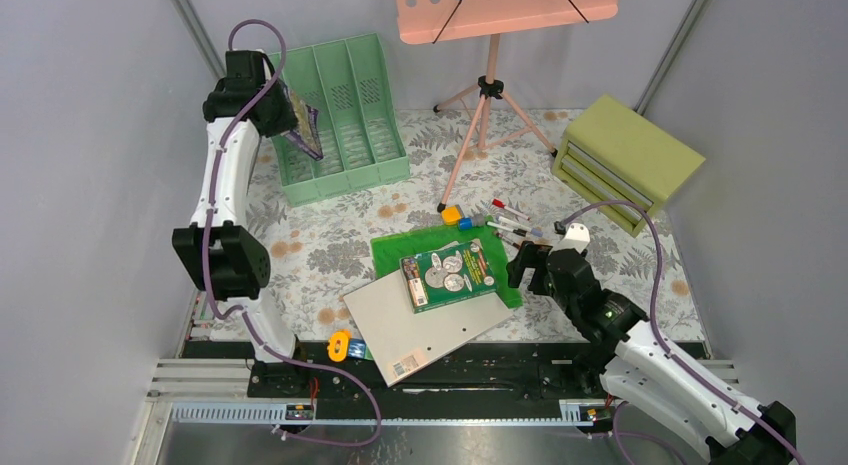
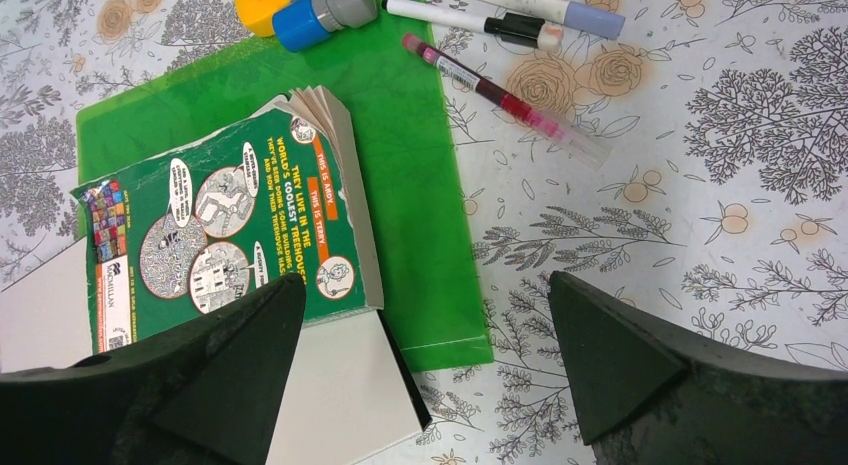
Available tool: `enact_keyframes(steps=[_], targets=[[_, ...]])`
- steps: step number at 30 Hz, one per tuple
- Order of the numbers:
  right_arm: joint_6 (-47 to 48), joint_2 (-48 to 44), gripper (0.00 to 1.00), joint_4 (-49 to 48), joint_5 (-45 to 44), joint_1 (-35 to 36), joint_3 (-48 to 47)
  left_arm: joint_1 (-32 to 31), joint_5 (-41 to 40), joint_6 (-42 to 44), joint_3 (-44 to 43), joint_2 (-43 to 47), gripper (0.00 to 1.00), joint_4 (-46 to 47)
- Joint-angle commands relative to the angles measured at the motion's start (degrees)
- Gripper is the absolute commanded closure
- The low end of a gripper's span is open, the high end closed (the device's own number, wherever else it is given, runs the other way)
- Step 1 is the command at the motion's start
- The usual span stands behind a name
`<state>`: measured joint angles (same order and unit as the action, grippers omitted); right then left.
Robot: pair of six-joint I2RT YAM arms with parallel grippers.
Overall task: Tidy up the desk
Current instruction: Place the book in the storage box.
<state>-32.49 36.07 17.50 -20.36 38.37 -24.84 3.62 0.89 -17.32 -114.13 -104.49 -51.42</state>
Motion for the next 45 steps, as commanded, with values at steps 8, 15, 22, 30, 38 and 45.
enact_keyframes(steps=[8, 15, 22, 30, 38, 45], targets=[[0.5, 2.2, 0.01, -1.0, -0.9, 0.4, -2.6, 1.4, 4.2, -6.0, -4.2, -3.0, 1.0, 7.5], [0.5, 2.6, 0.01, -1.0, -1.0, 0.3, -2.6, 1.6, 5.0, -8.2, -4.7, -6.2, 1.0, 8.7], [0.6, 3.8, 0.01, -1.0, -1.0, 0.3, -3.1, 1.6, 3.3, -7.4, -5.9, -9.3, 1.0, 7.8], [0.6, 4.6, 0.01, -1.0, -0.9, 0.3, -3.5, 1.6, -0.2, -4.3, -6.1, -10.9, 1.0, 6.5], [0.6, 5.0, 0.01, -1.0, -0.7, 0.3, -3.8, 0.9, -4.1, 0.1, -6.3, -11.1, 0.64, 4.6], [0.6, 5.0, 0.01, -1.0, -0.6, 0.3, -3.7, 0.9, -4.2, -1.4, -6.9, -9.4, 0.3, 4.0]])
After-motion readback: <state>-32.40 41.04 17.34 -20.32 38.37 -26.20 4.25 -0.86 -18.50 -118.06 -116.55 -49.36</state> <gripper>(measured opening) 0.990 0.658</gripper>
